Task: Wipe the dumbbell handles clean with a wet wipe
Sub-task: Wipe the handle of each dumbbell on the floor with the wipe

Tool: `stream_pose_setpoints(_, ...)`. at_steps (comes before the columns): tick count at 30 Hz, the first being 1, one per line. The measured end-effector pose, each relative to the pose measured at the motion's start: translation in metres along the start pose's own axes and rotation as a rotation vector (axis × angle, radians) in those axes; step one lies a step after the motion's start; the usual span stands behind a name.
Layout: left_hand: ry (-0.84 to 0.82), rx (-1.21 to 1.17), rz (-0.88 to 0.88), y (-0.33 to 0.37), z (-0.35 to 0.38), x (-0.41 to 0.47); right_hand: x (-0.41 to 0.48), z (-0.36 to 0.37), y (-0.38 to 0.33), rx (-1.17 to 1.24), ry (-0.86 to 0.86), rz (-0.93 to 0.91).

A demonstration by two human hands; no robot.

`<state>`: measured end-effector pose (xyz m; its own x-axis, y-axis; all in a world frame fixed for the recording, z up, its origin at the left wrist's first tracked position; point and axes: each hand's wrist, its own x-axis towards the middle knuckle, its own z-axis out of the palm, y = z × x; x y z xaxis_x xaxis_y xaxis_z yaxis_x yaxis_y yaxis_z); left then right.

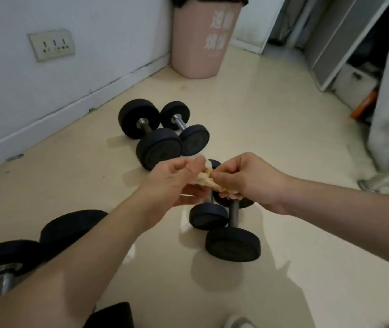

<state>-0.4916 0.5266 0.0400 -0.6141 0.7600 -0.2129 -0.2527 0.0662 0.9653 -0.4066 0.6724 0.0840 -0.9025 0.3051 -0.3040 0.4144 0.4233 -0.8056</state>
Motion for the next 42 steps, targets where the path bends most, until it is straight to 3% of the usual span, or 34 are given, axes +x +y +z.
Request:
stream_pose_setpoints(3, 0.097, 0.05, 0.099, 0.003, 0.021, 0.009, -0.002, -0.025, 0.006, 0.093, -0.055, -0.012)
stream_pose_setpoints(7, 0.09, 0.197, 0.078, -0.012, 0.033, 0.013, 0.006, -0.036, 0.049, 0.141, -0.029, -0.001)
stream_pose_setpoints(12, 0.127, 0.314, 0.045, -0.047, 0.073, 0.025, 0.01, -0.06, 0.125, 0.436, -0.075, 0.046)
stream_pose_setpoints(14, 0.17, 0.492, -0.031, -0.075, 0.092, 0.035, 0.016, -0.081, 0.156, 0.557, -0.031, 0.095)
stream_pose_setpoints(17, 0.185, 0.967, -0.134, -0.13, 0.115, 0.051, 0.025, -0.113, 0.204, 0.672, 0.044, 0.175)
stream_pose_setpoints(19, 0.211, 0.973, -0.221, -0.161, 0.134, 0.06, 0.03, -0.126, 0.236, 0.686, 0.065, 0.205)
stream_pose_setpoints(22, 0.388, 0.824, -0.244, -0.187, 0.16, 0.065, 0.04, -0.128, 0.276, 0.673, 0.056, 0.247)
stream_pose_setpoints(26, 0.413, 1.094, -0.278, -0.186, 0.188, 0.065, 0.05, -0.119, 0.306, 0.718, 0.044, 0.294)
stream_pose_setpoints(30, 0.305, 1.465, -0.312, -0.179, 0.226, 0.069, 0.051, -0.112, 0.325, 0.71, -0.021, 0.157)
stream_pose_setpoints(32, 0.244, 1.49, -0.239, -0.176, 0.233, 0.07, 0.051, -0.112, 0.334, 0.727, 0.002, 0.144)
stream_pose_setpoints(36, 0.224, 1.255, -0.214, -0.178, 0.23, 0.073, 0.051, -0.12, 0.352, 0.804, -0.04, 0.221)
stream_pose_setpoints(38, 0.177, 1.235, -0.23, -0.184, 0.234, 0.074, 0.05, -0.126, 0.357, 0.714, -0.035, 0.172)
stream_pose_setpoints(42, 0.118, 1.384, -0.052, -0.186, 0.254, 0.082, 0.055, -0.121, 0.369, -0.012, 0.29, -0.233)
